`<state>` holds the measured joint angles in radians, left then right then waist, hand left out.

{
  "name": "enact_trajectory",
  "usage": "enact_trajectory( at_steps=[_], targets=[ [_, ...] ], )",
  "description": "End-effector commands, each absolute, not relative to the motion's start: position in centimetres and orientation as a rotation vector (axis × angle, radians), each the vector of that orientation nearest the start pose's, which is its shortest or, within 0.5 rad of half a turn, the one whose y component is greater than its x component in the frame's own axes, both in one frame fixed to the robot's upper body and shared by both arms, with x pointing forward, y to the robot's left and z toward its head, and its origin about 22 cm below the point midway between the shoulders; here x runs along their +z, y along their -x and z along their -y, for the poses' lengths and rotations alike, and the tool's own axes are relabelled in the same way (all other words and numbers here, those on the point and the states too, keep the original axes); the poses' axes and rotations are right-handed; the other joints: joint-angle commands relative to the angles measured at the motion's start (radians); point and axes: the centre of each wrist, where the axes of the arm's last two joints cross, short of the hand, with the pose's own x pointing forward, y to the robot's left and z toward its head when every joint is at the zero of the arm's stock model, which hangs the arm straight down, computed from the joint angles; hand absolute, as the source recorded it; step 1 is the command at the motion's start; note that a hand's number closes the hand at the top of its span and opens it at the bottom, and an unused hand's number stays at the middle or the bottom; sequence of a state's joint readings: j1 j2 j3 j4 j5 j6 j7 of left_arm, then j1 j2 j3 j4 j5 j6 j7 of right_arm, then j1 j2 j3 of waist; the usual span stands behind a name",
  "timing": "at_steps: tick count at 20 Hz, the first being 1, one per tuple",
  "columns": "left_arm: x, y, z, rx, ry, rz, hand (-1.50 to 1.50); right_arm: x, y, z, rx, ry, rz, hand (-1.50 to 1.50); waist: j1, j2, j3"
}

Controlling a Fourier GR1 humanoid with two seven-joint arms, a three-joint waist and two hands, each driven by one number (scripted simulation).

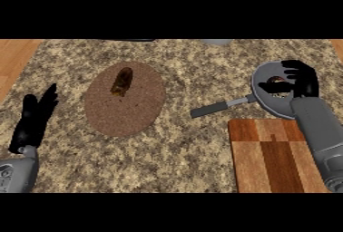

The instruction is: Pick the cupcake from the cutting board and place it in the pan

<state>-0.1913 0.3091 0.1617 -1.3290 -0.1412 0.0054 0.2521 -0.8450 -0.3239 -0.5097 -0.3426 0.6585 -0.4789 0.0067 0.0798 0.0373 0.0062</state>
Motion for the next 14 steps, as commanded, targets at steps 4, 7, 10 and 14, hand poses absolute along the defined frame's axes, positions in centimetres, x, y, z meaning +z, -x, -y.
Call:
enact_trajectory(
  at_steps=[4, 7, 10, 14],
  targets=[
    [2.4, -29.6, -32.6, -0.162, -0.442, 1.257, 0.0, 0.2, -40.6, 30.6, -0.044, 0.908, 1.277, -1.5, -0.001, 0.004, 0.001],
    [2.0, -29.3, -32.6, -0.152, -0.432, 1.245, 0.0, 0.4, -40.6, 30.9, -0.112, 0.956, 1.368, -1.5, 0.004, 0.004, 0.001],
    [2.4, -28.4, -33.6, -0.158, -0.456, 1.247, 0.0, 1.3, -40.6, 32.3, -0.204, 0.986, 1.402, -1.5, 0.005, -0.003, 0.001],
    [1.2, -28.1, -32.4, -0.124, -0.445, 1.25, 0.0, 3.0, -40.6, 34.9, -0.33, 0.996, 1.425, -1.5, -0.022, -0.013, -0.002]
  ],
)
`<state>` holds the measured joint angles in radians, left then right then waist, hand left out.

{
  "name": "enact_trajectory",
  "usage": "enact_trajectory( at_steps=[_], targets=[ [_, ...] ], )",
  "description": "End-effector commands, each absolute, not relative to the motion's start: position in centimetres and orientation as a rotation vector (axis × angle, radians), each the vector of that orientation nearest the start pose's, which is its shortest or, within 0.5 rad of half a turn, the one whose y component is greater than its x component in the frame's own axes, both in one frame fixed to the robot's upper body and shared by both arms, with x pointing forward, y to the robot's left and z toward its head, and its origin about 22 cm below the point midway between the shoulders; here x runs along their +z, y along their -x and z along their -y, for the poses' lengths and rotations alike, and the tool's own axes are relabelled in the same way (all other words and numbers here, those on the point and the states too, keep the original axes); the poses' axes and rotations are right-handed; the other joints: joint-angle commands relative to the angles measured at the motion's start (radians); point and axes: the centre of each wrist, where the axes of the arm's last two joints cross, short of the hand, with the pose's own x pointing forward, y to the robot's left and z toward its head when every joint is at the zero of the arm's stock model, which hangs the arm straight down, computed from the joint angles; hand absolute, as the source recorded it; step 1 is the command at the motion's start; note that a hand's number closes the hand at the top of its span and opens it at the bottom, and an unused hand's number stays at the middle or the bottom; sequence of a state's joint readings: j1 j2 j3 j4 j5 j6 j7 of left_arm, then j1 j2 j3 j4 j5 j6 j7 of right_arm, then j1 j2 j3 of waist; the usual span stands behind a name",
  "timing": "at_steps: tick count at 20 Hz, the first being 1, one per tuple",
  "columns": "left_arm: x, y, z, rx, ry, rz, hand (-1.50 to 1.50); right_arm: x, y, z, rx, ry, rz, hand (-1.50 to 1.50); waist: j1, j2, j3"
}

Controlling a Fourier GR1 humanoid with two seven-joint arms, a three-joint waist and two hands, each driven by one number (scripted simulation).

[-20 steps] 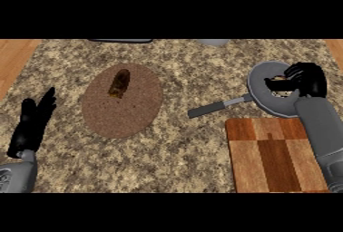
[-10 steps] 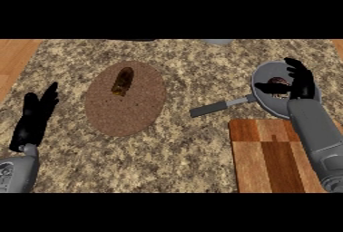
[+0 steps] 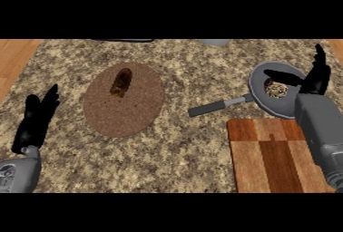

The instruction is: Pick the cupcake from the cutting board and place it in the pan

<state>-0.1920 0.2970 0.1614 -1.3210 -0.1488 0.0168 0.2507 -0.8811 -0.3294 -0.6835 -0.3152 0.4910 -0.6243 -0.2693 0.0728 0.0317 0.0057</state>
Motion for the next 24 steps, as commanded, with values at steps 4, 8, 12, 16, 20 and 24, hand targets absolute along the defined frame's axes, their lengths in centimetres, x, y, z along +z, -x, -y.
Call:
enact_trajectory(
  at_steps=[4, 8, 12, 16, 20, 24],
  targets=[
    [1.5, -27.9, -33.6, -0.131, -0.471, 1.232, 0.0, 3.0, -40.1, 36.4, -0.383, 1.052, 1.379, -1.5, -0.035, -0.017, -0.003],
    [0.8, -28.3, -34.4, -0.11, -0.5, 1.213, 0.0, 2.0, -38.4, 38.5, -0.431, 1.084, 1.359, -1.5, -0.065, -0.027, -0.005],
    [0.6, -26.5, -34.6, -0.066, -0.48, 1.185, 0.0, 0.5, -34.1, 43.3, -0.486, 1.073, 1.384, -1.5, -0.085, -0.038, -0.006],
    [0.3, -25.8, -37.1, -0.069, -0.523, 1.187, 0.0, 1.5, -30.5, 47.3, -0.445, 1.054, 1.405, -1.5, -0.107, -0.044, -0.008],
    [0.3, -25.5, -36.4, -0.062, -0.513, 1.169, 0.0, 2.1, -27.0, 49.3, -0.412, 0.991, 1.428, -1.5, -0.115, -0.048, -0.009],
    [1.2, -25.9, -36.4, -0.06, -0.52, 1.184, 0.0, 5.2, -22.1, 52.9, -0.369, 1.002, 1.41, -1.5, -0.109, -0.045, -0.009]
  ],
)
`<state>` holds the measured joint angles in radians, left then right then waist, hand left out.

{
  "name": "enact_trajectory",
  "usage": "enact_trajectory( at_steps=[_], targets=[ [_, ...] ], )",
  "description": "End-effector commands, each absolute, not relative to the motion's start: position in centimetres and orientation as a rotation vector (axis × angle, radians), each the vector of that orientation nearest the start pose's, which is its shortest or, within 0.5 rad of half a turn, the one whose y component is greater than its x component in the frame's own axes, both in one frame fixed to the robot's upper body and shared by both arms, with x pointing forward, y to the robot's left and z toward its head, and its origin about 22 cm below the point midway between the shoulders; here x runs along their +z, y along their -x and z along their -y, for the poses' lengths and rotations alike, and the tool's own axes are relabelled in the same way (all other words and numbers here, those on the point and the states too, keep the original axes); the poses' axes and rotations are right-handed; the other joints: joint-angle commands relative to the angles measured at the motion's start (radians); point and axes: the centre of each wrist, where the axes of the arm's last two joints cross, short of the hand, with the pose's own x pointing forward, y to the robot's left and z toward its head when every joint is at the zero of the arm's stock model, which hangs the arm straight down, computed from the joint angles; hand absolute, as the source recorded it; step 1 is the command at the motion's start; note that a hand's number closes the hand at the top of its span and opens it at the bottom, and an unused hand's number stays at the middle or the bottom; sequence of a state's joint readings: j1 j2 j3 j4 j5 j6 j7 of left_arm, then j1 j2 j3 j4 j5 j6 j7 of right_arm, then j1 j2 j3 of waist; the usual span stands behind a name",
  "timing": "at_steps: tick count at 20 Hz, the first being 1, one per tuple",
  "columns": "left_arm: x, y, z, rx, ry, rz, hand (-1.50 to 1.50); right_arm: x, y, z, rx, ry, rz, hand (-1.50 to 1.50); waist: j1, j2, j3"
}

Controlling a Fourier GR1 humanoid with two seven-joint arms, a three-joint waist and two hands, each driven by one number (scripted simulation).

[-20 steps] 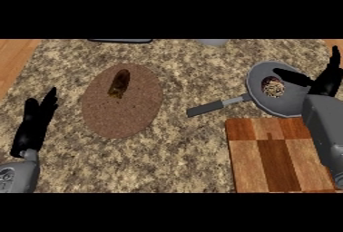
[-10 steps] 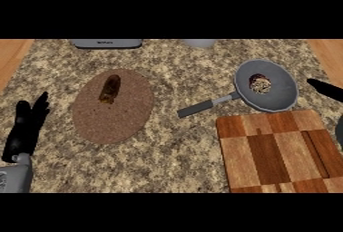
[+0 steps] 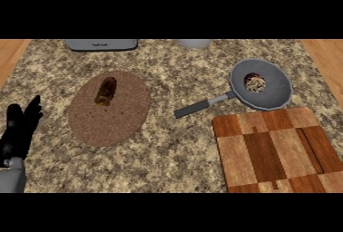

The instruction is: Pick the cupcake from the cutting board and place it in the pan

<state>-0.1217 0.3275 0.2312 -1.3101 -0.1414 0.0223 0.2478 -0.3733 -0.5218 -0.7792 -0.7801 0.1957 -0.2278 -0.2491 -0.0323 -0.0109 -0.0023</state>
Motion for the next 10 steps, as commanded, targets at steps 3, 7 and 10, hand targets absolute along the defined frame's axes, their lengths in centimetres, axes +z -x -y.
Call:
enact_trajectory(
  at_steps=[3, 7, 10],
  targets=[
    [2.1, -25.6, -35.8, -0.064, -0.51, 1.192, 0.0, 4.9, -18.3, 52.3, -0.326, 0.988, 1.4, -1.5, 0.005, 0.001, 0.0],
    [3.1, -26.8, -36.0, -0.073, -0.506, 1.197, 0.0, 6.9, -13.6, 53.8, -0.34, 1.011, 1.406, -1.5, 0.017, 0.007, 0.002],
    [1.0, -26.7, -36.6, -0.099, -0.503, 1.171, 0.0, 6.0, -10.4, 53.6, -0.344, 1.033, 1.41, -1.5, 0.021, 0.01, 0.002]
  ],
)
